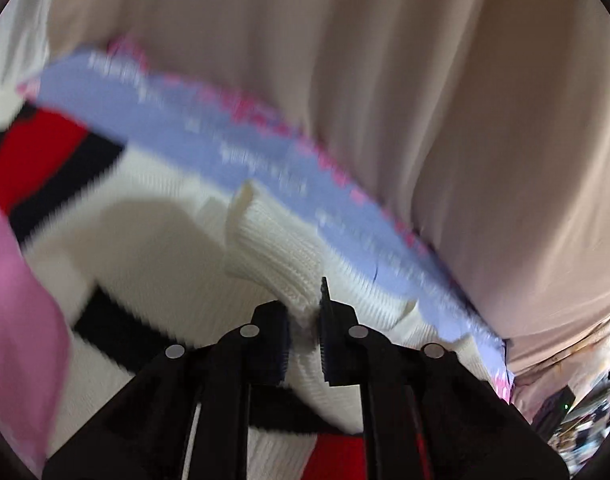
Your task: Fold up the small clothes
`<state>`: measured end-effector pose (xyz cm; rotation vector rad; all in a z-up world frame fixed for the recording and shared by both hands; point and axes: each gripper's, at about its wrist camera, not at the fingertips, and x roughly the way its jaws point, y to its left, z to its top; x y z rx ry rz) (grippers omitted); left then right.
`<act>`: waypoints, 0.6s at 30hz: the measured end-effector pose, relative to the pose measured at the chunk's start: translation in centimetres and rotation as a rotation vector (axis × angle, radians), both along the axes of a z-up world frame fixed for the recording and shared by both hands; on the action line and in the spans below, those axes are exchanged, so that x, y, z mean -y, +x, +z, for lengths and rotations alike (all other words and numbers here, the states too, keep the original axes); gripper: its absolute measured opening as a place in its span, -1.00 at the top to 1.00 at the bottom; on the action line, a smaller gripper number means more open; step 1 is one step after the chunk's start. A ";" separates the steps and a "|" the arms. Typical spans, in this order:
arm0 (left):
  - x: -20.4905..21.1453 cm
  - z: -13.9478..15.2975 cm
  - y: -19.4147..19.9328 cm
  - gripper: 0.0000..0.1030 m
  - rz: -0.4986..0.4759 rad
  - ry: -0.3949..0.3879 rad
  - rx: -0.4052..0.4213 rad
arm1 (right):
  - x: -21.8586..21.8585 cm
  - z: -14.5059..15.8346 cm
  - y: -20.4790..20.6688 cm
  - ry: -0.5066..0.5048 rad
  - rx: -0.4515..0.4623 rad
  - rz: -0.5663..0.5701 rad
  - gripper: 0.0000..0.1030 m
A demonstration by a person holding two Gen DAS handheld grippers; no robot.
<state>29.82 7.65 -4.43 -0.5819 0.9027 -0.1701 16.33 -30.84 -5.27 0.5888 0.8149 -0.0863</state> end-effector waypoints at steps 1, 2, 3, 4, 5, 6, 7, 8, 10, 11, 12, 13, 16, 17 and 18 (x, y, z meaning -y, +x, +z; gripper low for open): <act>-0.1 -0.6 0.5 0.78 -0.011 0.002 -0.007 | 0.5 -0.6 -0.2 0.014 -0.004 -0.012 0.81; 0.1 -1.8 1.1 0.78 -0.017 0.013 -0.034 | 0.7 -2.2 0.1 0.003 -0.052 -0.006 0.81; 0.3 -3.7 1.3 0.78 -0.025 0.051 -0.086 | 0.6 -4.0 0.5 -0.026 -0.116 0.000 0.81; 0.7 -6.1 1.5 0.78 -0.033 0.107 -0.152 | 0.3 -5.9 1.0 -0.051 -0.190 0.014 0.80; 1.4 -8.2 1.9 0.79 -0.037 0.139 -0.207 | -0.1 -7.3 1.2 -0.058 -0.224 0.033 0.78; 1.5 -9.7 1.6 0.79 -0.034 0.144 -0.244 | -0.2 -6.8 1.0 -0.077 -0.195 0.018 0.74; 1.3 -9.6 0.9 0.78 -0.017 0.127 -0.191 | -0.2 -6.0 0.9 -0.089 -0.205 -0.001 0.69; 1.3 -9.6 0.8 0.78 -0.018 0.119 -0.197 | -0.2 -5.2 0.6 -0.093 -0.190 -0.017 0.69; 1.2 -9.7 0.8 0.78 -0.005 0.082 -0.204 | -0.7 -2.0 -1.1 -0.137 -0.110 -0.049 0.66; 1.2 -9.9 0.9 0.77 -0.006 0.079 -0.207 | -1.2 -1.0 -1.8 -0.152 -0.080 -0.046 0.63; 0.9 -10.0 0.8 0.77 -0.007 0.077 -0.207 | -1.9 -0.1 -2.5 -0.162 -0.055 -0.031 0.61; 0.8 -10.0 0.6 0.76 -0.006 0.082 -0.199 | -2.5 -0.1 -2.7 -0.163 -0.051 -0.006 0.61; 1.1 -9.3 -0.4 0.75 -0.013 0.119 -0.185 | -4.2 -3.9 -2.5 -0.191 -0.172 0.111 0.74; 1.1 -9.3 -0.6 0.74 -0.016 0.123 -0.184 | -4.0 -6.0 -2.3 -0.200 -0.237 0.117 0.78; -0.5 -8.9 -1.3 0.74 -0.017 0.118 -0.185 | -3.5 -7.0 -2.5 -0.175 -0.215 0.115 1.00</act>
